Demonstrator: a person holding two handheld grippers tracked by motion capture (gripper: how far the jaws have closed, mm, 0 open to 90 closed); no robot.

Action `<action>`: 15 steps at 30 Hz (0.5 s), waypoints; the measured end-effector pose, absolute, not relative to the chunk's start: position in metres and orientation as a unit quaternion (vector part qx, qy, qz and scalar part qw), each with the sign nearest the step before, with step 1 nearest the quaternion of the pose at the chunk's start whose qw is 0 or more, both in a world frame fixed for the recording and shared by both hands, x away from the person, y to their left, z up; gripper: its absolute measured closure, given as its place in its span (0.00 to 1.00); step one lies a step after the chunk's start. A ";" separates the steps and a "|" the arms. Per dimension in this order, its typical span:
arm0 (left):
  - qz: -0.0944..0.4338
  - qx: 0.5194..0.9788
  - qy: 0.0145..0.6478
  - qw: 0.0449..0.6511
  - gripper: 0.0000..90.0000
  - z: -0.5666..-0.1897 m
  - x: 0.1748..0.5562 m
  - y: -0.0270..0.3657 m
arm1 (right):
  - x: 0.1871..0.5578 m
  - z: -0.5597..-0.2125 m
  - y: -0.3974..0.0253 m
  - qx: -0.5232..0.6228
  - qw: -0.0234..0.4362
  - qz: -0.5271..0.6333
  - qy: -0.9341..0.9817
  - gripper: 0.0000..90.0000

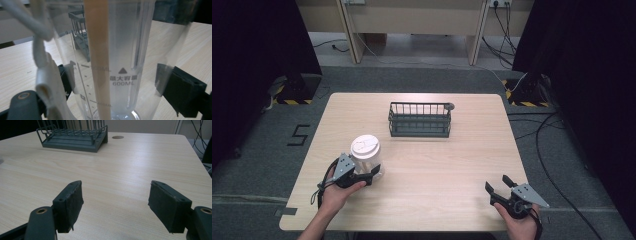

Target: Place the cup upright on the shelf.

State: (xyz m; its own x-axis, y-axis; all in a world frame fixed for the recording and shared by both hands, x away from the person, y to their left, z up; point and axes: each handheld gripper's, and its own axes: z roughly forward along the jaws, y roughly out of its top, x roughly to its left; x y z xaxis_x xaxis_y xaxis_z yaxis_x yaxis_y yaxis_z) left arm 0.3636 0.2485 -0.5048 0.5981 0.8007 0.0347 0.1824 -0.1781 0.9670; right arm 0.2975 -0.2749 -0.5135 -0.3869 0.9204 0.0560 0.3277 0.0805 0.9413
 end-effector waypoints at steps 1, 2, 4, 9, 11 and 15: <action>0.284 0.709 0.346 0.545 0.18 -0.506 0.364 0.249 | 0.297 -0.513 -0.275 0.465 0.300 0.493 0.671 0.31; 0.283 0.708 0.346 0.546 0.18 -0.506 0.364 0.249 | 0.298 -0.513 -0.275 0.462 0.303 0.492 0.673 0.31; 0.282 0.707 0.347 0.548 0.18 -0.506 0.363 0.249 | 0.298 -0.513 -0.275 0.462 0.303 0.492 0.673 0.31; 0.280 0.706 0.349 0.549 0.19 -0.506 0.363 0.249 | 0.297 -0.513 -0.275 0.465 0.299 0.493 0.672 0.31; 0.280 0.710 0.346 0.546 0.19 -0.505 0.363 0.248 | 0.298 -0.513 -0.275 0.462 0.301 0.492 0.674 0.31; 0.280 0.711 0.344 0.545 0.19 -0.502 0.362 0.246 | 0.298 -0.513 -0.275 0.462 0.301 0.492 0.673 0.31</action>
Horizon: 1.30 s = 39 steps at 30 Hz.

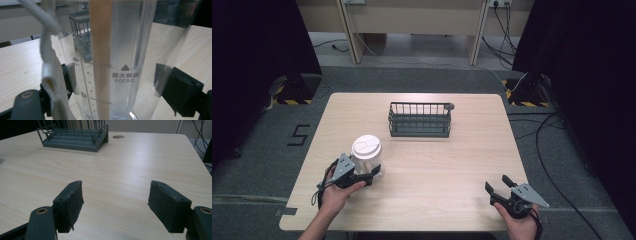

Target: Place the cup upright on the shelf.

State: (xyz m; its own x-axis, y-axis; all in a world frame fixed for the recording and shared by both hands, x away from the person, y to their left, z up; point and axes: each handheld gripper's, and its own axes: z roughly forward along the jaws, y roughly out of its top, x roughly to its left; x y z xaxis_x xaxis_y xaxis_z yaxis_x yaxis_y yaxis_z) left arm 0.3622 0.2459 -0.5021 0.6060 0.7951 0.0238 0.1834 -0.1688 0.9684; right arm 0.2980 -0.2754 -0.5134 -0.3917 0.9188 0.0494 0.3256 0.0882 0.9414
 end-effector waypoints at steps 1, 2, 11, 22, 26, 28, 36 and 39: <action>0.281 0.711 0.344 0.546 0.19 -0.501 0.362 0.245 | 0.298 -0.513 -0.275 0.462 0.301 0.492 0.673 0.31; 0.281 0.711 0.344 0.546 0.19 -0.501 0.362 0.245 | 0.298 -0.513 -0.275 0.462 0.301 0.492 0.673 0.31; 0.279 0.707 0.346 0.550 0.19 -0.492 0.361 0.244 | 0.298 -0.513 -0.275 0.464 0.299 0.493 0.672 0.31; 0.285 0.712 0.341 0.543 0.19 -0.484 0.365 0.238 | 0.298 -0.513 -0.276 0.465 0.297 0.495 0.672 0.31; 0.285 0.713 0.340 0.543 0.19 -0.480 0.367 0.234 | 0.298 -0.513 -0.276 0.464 0.297 0.494 0.672 0.31; 0.285 0.713 0.339 0.543 0.19 -0.479 0.367 0.233 | 0.298 -0.513 -0.276 0.464 0.297 0.495 0.672 0.31; 0.281 0.715 0.339 0.543 0.19 -0.474 0.374 0.225 | 0.297 -0.513 -0.275 0.466 0.296 0.496 0.670 0.31; 0.282 0.714 0.340 0.543 0.19 -0.473 0.375 0.224 | 0.298 -0.513 -0.276 0.465 0.297 0.496 0.671 0.31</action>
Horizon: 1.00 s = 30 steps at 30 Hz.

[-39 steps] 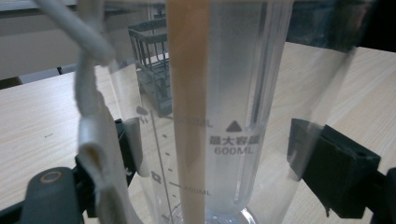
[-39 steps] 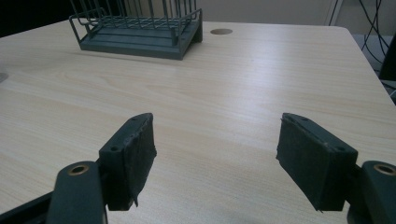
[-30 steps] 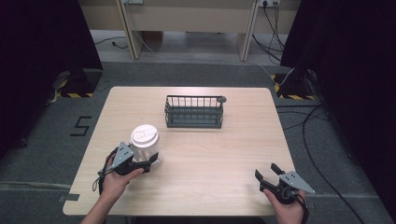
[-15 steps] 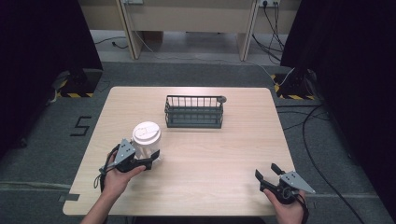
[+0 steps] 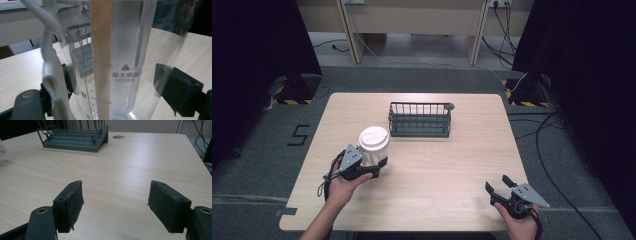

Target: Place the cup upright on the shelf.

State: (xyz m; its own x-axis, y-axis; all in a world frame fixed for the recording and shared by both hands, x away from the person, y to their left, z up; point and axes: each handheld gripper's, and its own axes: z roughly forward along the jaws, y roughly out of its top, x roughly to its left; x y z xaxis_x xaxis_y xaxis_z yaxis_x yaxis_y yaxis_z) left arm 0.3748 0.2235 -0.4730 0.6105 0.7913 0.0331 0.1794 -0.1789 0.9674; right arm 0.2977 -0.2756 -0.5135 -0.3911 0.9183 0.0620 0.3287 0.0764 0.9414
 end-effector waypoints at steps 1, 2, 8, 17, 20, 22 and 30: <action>0.282 0.714 0.341 0.543 0.19 -0.471 0.376 0.223 | 0.298 -0.514 -0.276 0.465 0.297 0.496 0.671 0.31; 0.283 0.713 0.341 0.543 0.19 -0.471 0.377 0.223 | 0.298 -0.514 -0.276 0.465 0.297 0.496 0.671 0.31; 0.285 0.712 0.342 0.542 0.19 -0.467 0.380 0.222 | 0.298 -0.514 -0.276 0.465 0.297 0.496 0.671 0.31; 0.291 0.711 0.339 0.544 0.19 -0.457 0.385 0.220 | 0.298 -0.513 -0.276 0.465 0.297 0.496 0.671 0.32; 0.291 0.711 0.338 0.543 0.19 -0.455 0.387 0.218 | 0.298 -0.513 -0.276 0.465 0.297 0.496 0.671 0.32; 0.291 0.711 0.337 0.543 0.19 -0.454 0.388 0.217 | 0.298 -0.514 -0.276 0.465 0.297 0.496 0.671 0.32; 0.289 0.711 0.336 0.546 0.19 -0.450 0.393 0.212 | 0.298 -0.514 -0.276 0.465 0.296 0.496 0.671 0.32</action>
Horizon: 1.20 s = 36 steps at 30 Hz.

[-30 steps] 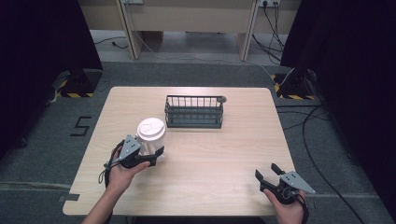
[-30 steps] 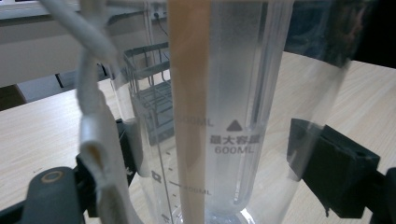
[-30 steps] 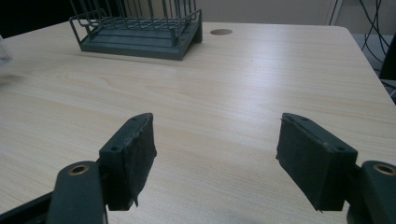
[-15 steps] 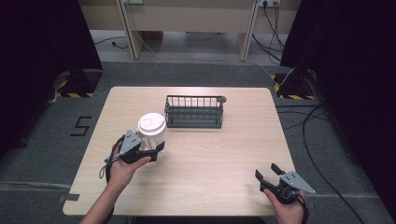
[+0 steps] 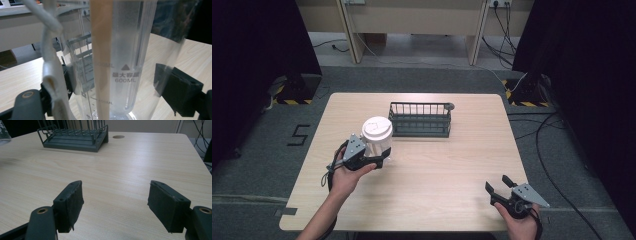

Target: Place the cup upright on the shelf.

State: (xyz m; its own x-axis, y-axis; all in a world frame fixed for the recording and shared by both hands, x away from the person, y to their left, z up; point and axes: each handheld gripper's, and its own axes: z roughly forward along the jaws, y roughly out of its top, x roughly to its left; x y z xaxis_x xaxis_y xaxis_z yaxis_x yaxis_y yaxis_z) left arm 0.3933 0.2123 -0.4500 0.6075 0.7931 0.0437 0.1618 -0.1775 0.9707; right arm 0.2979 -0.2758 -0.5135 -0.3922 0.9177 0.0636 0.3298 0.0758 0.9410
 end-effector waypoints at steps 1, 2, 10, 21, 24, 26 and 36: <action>0.288 0.712 0.335 0.546 0.19 -0.449 0.394 0.212 | 0.298 -0.514 -0.276 0.465 0.296 0.496 0.671 0.32; 0.288 0.712 0.334 0.547 0.19 -0.449 0.395 0.211 | 0.298 -0.514 -0.276 0.465 0.296 0.496 0.671 0.32; 0.290 0.711 0.332 0.548 0.19 -0.444 0.399 0.206 | 0.298 -0.513 -0.276 0.465 0.296 0.496 0.671 0.32; 0.292 0.712 0.329 0.548 0.19 -0.438 0.406 0.201 | 0.298 -0.513 -0.276 0.465 0.294 0.496 0.671 0.32; 0.292 0.711 0.330 0.548 0.19 -0.436 0.408 0.200 | 0.298 -0.514 -0.276 0.465 0.294 0.497 0.671 0.32; 0.292 0.709 0.331 0.550 0.19 -0.436 0.409 0.199 | 0.298 -0.514 -0.276 0.465 0.294 0.497 0.671 0.32; 0.294 0.708 0.329 0.551 0.19 -0.428 0.416 0.195 | 0.298 -0.514 -0.276 0.466 0.294 0.496 0.671 0.32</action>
